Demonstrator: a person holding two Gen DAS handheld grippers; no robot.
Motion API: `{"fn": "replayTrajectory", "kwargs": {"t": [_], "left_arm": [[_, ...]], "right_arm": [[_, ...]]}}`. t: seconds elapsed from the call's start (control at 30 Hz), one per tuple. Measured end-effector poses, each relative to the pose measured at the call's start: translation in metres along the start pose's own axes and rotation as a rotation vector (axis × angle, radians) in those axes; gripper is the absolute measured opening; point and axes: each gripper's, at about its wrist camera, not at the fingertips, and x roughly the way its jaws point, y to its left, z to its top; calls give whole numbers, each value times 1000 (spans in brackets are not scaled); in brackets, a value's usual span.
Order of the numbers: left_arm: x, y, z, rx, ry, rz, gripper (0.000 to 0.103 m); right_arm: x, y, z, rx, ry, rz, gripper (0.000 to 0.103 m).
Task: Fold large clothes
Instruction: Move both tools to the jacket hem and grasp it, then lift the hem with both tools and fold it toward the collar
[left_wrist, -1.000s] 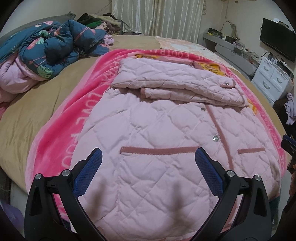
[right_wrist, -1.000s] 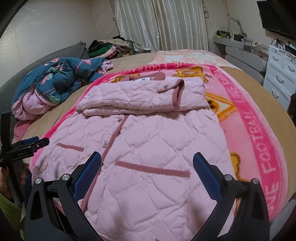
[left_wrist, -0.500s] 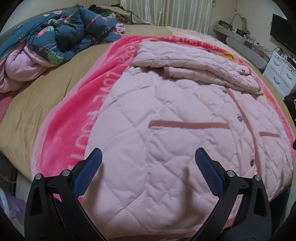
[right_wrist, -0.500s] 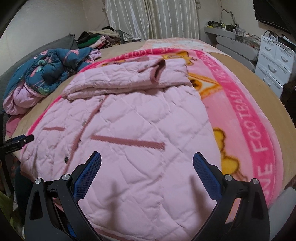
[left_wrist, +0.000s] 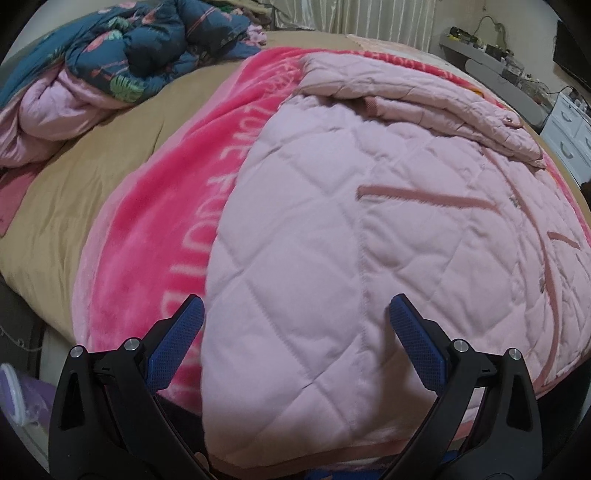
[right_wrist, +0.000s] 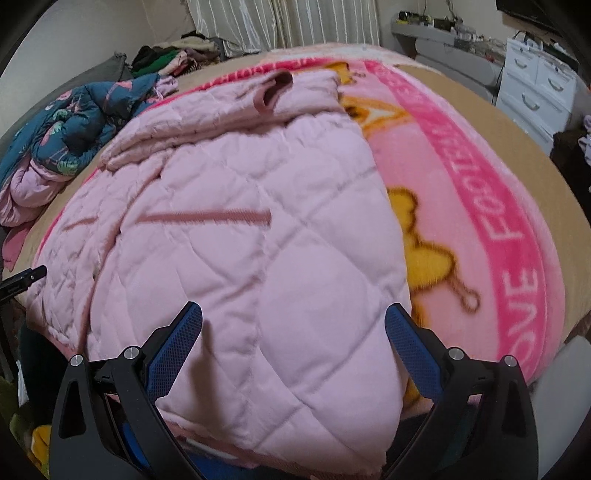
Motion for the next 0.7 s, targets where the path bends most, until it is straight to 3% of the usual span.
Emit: {"fn": "replayTrajectory", "kwargs": {"t": [0.3,0.5,0.63,0.7], "left_arm": [[11,38,-27,-94,62,-126,94],[15,28,-40,-110,96,-224,94],[16,23,-44,-111,95,-237,94],[16,23,-44,-113,96,-248,94]], "right_arm": [[1,-18,-23,9,46,5,99],[8,-31,-38,82,102,94,99],[13,-30,-48,90,138,151,99],[11,-31,-52,109,135,176,89]]}}
